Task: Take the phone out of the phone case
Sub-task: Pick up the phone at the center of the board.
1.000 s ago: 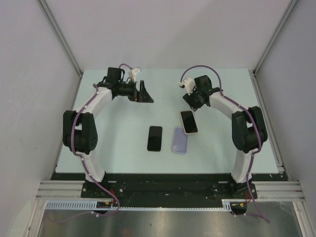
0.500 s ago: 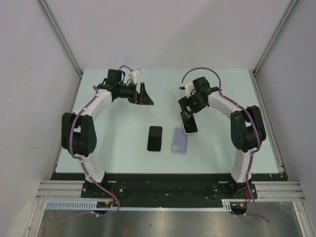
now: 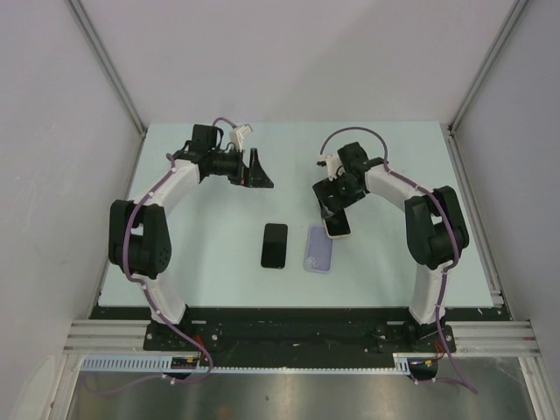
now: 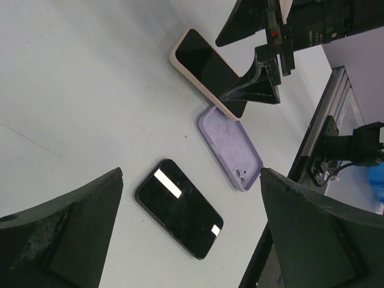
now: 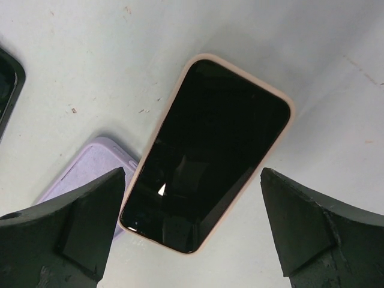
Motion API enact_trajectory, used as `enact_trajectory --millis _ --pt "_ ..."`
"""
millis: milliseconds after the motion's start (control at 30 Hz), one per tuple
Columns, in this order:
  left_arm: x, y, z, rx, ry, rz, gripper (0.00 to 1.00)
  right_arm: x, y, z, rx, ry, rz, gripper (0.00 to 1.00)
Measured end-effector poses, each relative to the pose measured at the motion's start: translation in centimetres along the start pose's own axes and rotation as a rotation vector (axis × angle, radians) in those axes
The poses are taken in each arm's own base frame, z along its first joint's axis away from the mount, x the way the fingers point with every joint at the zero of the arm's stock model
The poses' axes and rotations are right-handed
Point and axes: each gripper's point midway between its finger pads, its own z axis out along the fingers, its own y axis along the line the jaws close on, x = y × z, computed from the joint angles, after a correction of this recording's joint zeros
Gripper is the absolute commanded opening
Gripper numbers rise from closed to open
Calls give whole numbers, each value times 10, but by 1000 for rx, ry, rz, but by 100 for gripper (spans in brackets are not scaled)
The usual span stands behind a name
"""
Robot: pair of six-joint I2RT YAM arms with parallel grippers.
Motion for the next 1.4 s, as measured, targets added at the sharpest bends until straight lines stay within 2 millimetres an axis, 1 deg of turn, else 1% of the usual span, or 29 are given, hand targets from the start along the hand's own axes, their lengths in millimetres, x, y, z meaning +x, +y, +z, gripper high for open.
enact_trajectory --millis 133,267,600,900,1067,1200,1400 --pt "2 1 1 0 3 -3 100 11 6 6 -8 29 -1 100" --pt "2 0 1 0 2 -1 100 16 9 9 1 45 3 100" --pt "3 2 1 -8 4 -4 100 16 7 13 81 47 14 100" --pt "7 4 2 -11 9 -12 100 14 8 9 88 25 31 100" --pt "7 3 4 -12 9 -12 100 6 8 -1 109 -4 24 99" --pt "8 3 5 -13 9 -11 100 2 4 -6 138 -21 21 100" --pt "6 3 5 -13 4 -4 100 8 -2 -6 136 -14 59 100"
